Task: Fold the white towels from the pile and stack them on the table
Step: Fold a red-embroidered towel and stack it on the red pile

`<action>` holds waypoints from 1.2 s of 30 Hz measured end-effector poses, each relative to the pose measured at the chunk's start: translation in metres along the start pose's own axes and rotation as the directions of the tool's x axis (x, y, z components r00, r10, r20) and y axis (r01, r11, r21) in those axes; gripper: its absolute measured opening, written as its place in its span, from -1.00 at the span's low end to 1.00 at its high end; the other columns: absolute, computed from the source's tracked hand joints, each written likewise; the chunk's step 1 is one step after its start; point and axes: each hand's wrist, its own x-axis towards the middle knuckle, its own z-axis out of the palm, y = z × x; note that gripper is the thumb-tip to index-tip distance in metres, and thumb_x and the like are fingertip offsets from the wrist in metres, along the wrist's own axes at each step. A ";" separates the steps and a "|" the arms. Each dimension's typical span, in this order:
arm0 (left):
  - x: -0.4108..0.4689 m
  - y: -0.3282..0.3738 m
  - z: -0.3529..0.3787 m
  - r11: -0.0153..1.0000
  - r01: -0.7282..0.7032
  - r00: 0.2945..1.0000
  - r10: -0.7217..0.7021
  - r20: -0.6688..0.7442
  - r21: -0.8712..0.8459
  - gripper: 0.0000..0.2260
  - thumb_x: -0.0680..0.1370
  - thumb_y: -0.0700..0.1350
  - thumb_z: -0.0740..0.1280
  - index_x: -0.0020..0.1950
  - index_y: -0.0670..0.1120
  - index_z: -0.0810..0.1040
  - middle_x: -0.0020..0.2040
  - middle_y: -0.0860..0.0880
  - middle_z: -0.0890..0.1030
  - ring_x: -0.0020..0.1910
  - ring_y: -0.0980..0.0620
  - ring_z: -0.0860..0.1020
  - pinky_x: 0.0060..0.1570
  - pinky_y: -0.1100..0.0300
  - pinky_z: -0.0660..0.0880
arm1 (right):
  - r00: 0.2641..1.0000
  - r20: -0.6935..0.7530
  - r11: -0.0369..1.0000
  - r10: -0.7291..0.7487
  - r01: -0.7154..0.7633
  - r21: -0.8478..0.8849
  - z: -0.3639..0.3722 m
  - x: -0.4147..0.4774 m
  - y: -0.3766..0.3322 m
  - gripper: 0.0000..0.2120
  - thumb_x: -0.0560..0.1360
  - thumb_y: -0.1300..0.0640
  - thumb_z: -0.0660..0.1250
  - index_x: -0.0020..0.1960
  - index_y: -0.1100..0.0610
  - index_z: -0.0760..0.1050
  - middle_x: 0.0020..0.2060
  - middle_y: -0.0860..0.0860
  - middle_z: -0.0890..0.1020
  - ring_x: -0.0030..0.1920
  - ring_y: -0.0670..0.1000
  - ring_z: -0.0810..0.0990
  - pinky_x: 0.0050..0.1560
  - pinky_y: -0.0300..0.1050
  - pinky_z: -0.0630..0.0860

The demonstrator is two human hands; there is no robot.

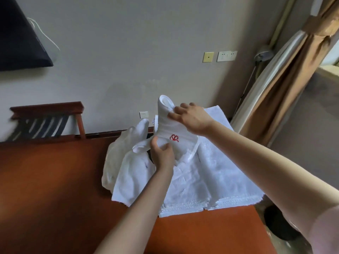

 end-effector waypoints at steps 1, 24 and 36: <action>-0.004 -0.003 0.004 1.000 -0.005 1.000 0.005 -0.024 0.002 -0.59 0.56 -0.22 0.26 0.39 -0.01 0.34 0.26 -0.07 0.49 0.22 -0.09 0.48 0.16 0.11 0.43 | 1.000 0.001 1.000 -0.030 0.030 0.001 0.004 0.000 0.003 -0.46 0.45 0.34 0.12 0.40 0.04 0.28 0.13 0.06 0.47 0.06 0.13 0.43 -0.12 -0.03 0.32; -0.083 -0.048 0.049 0.925 0.116 0.923 -0.235 -0.306 -0.361 -0.67 0.48 -0.27 0.24 0.07 0.14 0.35 0.00 0.07 0.48 -0.06 0.01 0.54 -0.24 0.11 0.57 | 0.976 -0.129 0.979 -0.176 0.188 0.083 0.029 -0.024 0.016 -0.46 0.43 0.37 0.14 0.39 0.12 0.35 0.19 0.17 0.48 0.10 0.19 0.46 -0.07 0.05 0.35; -0.124 -0.105 0.047 0.830 0.246 0.969 -0.230 -0.094 0.501 -0.57 0.56 0.00 0.26 0.35 -0.11 0.21 0.01 -0.11 0.54 -0.05 -0.18 0.59 -0.07 -0.07 0.58 | 0.947 -0.097 0.952 -0.306 0.306 -0.011 0.034 -0.029 -0.008 -0.47 0.47 0.38 0.13 0.41 0.09 0.29 0.22 0.15 0.43 0.12 0.16 0.43 -0.03 0.00 0.34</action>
